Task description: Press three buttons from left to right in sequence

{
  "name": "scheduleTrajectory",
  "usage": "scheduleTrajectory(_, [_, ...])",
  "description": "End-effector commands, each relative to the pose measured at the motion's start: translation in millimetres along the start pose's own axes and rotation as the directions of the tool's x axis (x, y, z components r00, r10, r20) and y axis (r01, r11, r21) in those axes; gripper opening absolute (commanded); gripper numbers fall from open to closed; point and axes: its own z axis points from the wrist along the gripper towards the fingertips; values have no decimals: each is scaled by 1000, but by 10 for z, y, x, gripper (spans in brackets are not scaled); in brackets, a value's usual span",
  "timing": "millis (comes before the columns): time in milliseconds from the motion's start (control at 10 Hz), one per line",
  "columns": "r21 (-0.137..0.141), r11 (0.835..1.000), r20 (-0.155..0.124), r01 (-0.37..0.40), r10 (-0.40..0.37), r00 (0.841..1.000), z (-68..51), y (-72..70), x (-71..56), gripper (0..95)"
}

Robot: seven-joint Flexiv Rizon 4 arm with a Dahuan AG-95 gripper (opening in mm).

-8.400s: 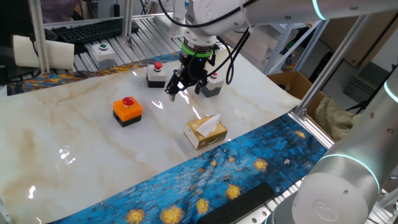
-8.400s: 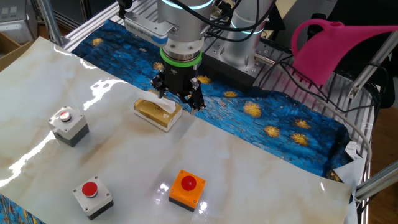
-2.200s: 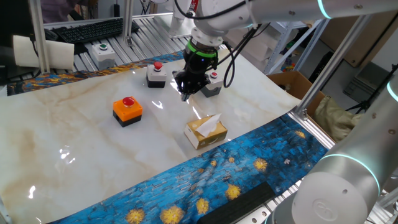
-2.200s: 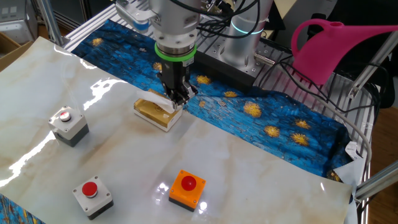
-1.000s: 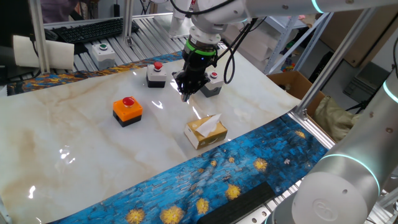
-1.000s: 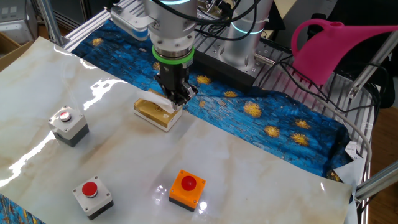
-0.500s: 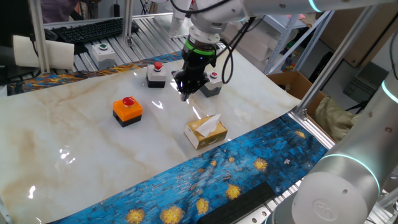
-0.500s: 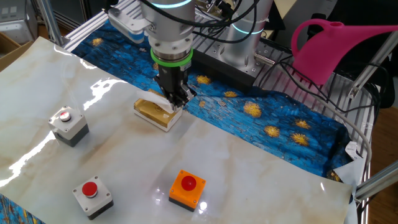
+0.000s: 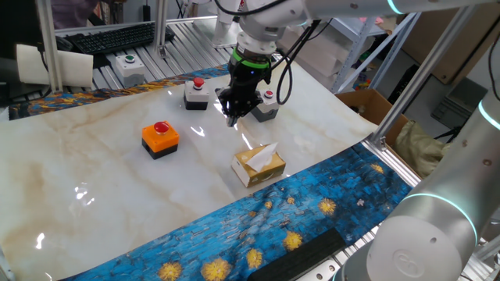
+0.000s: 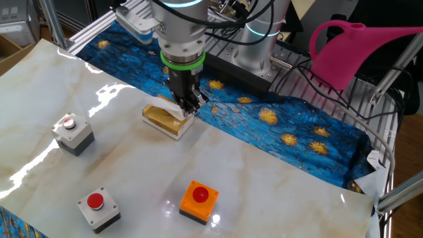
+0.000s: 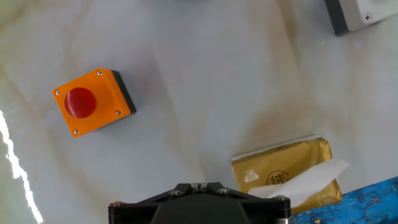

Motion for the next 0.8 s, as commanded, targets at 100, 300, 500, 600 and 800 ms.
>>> scheduleTrajectory(100, [17,1000,9,-13,13,1000,1,-7,0,0])
scheduleTrajectory(300, [1,999,1,-47,47,999,1,-7,0,0])
scheduleTrajectory(500, [4,998,6,-66,66,998,1,-7,0,0])
scheduleTrajectory(600, [4,998,5,-68,68,998,1,-7,0,0])
scheduleTrajectory(800, [98,995,28,23,-26,999,1,-7,0,0])
